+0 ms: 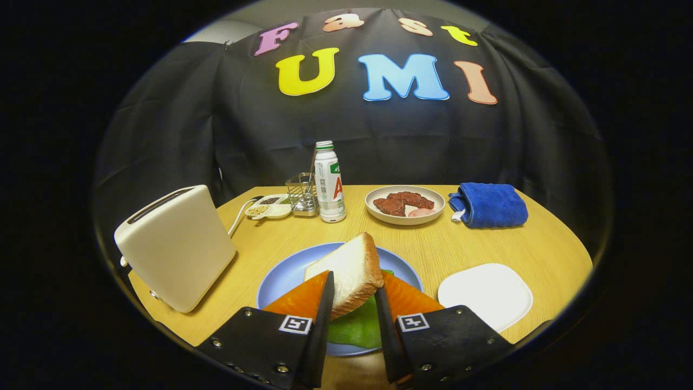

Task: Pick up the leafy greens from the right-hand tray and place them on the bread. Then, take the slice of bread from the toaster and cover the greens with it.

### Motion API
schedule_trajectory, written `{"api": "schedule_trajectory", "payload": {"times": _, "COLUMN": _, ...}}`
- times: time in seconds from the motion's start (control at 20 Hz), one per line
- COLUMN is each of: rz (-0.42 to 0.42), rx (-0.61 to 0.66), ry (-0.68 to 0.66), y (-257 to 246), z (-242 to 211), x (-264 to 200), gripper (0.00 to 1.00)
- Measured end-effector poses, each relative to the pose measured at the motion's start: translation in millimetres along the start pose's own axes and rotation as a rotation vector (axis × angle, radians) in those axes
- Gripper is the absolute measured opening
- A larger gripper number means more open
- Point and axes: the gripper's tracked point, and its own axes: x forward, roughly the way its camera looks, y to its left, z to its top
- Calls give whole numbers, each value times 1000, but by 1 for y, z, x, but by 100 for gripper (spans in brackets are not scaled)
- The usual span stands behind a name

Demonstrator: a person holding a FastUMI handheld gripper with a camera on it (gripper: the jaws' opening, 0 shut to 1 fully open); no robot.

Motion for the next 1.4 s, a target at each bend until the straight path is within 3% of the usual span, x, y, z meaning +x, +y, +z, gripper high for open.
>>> {"api": "schedule_trajectory", "payload": {"times": 0.15, "rz": 8, "rx": -2, "ry": -4, "y": -3, "z": 1, "x": 0, "gripper": 46}}
{"api": "schedule_trajectory", "payload": {"times": 0.3, "rz": -31, "rx": -30, "ry": -37, "y": -17, "z": 10, "x": -5, "gripper": 63}}
{"api": "schedule_trajectory", "payload": {"times": 0.35, "rz": -29, "rx": -30, "ry": -54, "y": -19, "z": 14, "x": -7, "gripper": 65}}
{"api": "schedule_trajectory", "payload": {"times": 0.7, "rz": -34, "rx": -66, "ry": -271, "y": -64, "z": 64, "x": -54, "gripper": 66}}
{"api": "schedule_trajectory", "payload": {"times": 0.8, "rz": 5, "rx": -50, "ry": -323, "y": -76, "z": 70, "x": -75, "gripper": 66}}
{"api": "schedule_trajectory", "payload": {"times": 0.95, "rz": -17, "rx": -87, "ry": -417, "y": -122, "z": 84, "x": -106, "gripper": 65}}
{"api": "schedule_trajectory", "payload": {"times": 1.1, "rz": 12, "rx": -152, "ry": -432, "y": -156, "z": 78, "x": -122, "gripper": 66}}
{"api": "schedule_trajectory", "payload": {"times": 1.2, "rz": -1, "rx": -167, "ry": -472, "y": -193, "z": 96, "x": -121, "gripper": 65}}
{"api": "schedule_trajectory", "payload": {"times": 1.4, "rz": -18, "rx": -164, "ry": -509, "y": -258, "z": 86, "x": -151, "gripper": 66}}
